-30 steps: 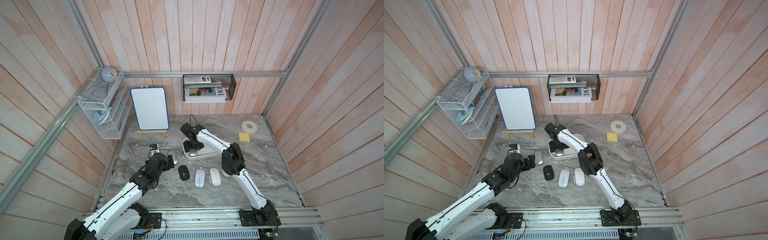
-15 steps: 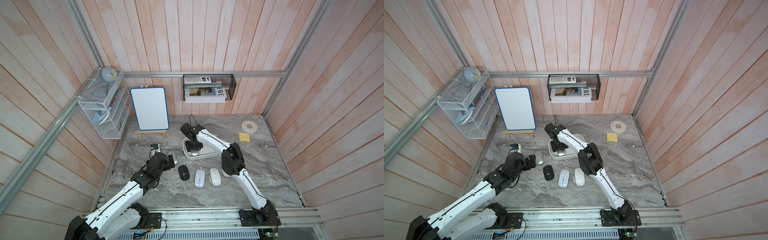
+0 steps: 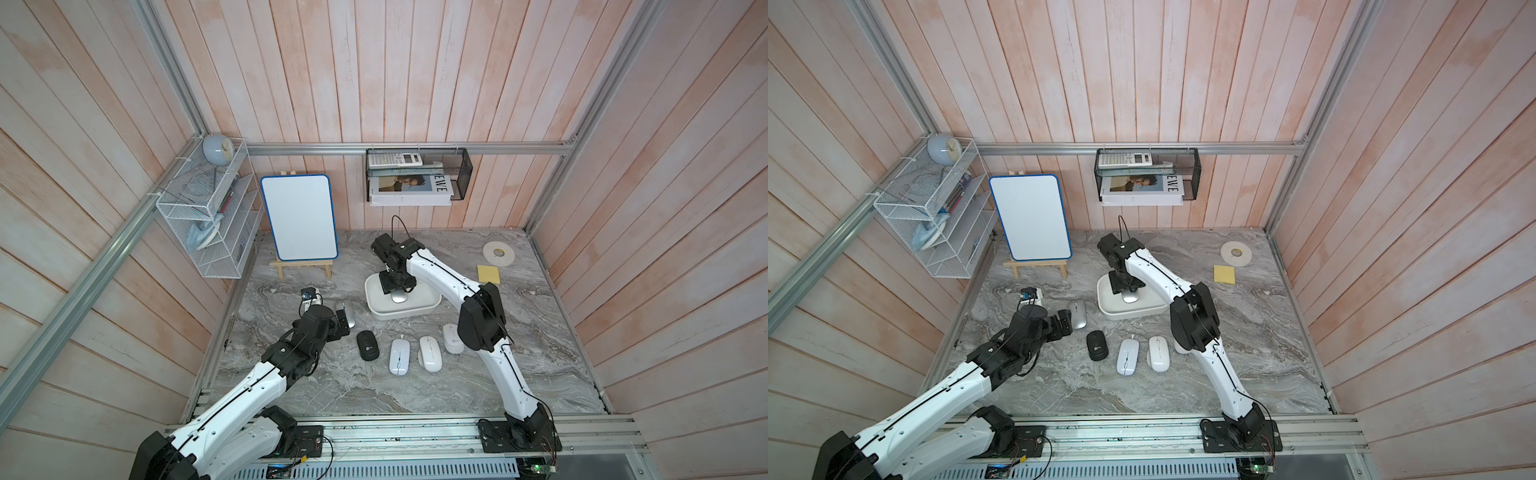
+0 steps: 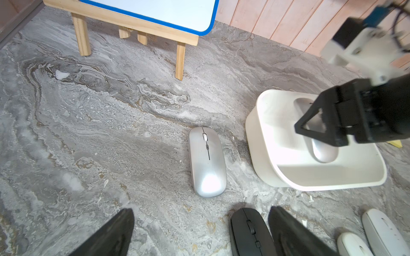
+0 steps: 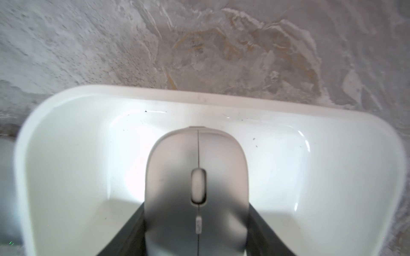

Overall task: Take out the mouse from the storage box
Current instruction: Pick up the mouse from the storage box, then place the mouse at the center of the board.

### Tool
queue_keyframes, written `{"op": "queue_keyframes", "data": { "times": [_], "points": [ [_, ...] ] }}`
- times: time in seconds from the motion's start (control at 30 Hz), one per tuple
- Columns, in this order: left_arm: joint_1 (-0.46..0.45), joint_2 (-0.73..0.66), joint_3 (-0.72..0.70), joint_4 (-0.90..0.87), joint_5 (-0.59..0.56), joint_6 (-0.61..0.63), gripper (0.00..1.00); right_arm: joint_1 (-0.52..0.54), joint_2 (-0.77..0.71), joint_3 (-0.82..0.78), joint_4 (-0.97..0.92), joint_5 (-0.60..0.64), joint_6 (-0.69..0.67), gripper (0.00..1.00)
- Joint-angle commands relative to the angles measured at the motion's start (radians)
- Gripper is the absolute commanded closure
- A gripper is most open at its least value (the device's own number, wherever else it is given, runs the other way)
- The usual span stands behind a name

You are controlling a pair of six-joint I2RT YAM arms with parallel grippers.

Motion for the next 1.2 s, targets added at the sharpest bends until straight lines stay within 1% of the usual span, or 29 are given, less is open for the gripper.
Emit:
{"op": "queue_keyframes", "data": {
  "times": [0.0, 0.2, 0.33, 0.5, 0.63, 0.77, 0.97, 1.07, 1.17],
  "points": [
    [-0.001, -0.005, -0.002, 0.007, -0.016, 0.008, 0.0, -0.01, -0.107, -0.047, -0.019, 0.026, -0.017, 0.45],
    [-0.001, -0.013, -0.008, 0.011, -0.025, 0.012, 0.0, -0.02, -0.279, -0.183, 0.007, 0.038, -0.022, 0.45],
    [-0.001, -0.025, -0.013, 0.016, -0.031, 0.019, 0.0, -0.027, -0.414, -0.307, 0.031, 0.043, -0.015, 0.45],
    [-0.001, -0.042, -0.024, 0.026, -0.044, 0.028, 0.0, -0.047, -0.6, -0.517, 0.075, 0.096, 0.013, 0.45],
    [-0.001, -0.051, -0.033, 0.036, -0.048, 0.032, 0.0, -0.083, -0.77, -0.732, 0.167, 0.143, 0.044, 0.45],
    [-0.001, -0.061, -0.043, 0.049, -0.053, 0.037, 0.0, -0.155, -0.926, -0.912, 0.264, 0.113, 0.047, 0.45],
    [-0.002, -0.084, -0.068, 0.078, -0.06, 0.047, 0.0, -0.234, -1.043, -1.052, 0.281, 0.094, 0.044, 0.45],
    [-0.002, -0.087, -0.075, 0.093, -0.063, 0.051, 0.0, -0.268, -1.074, -1.131, 0.327, 0.071, 0.046, 0.45],
    [-0.002, -0.086, -0.081, 0.104, -0.069, 0.055, 0.0, -0.32, -1.066, -1.194, 0.39, 0.021, 0.049, 0.45]
  ]
}}
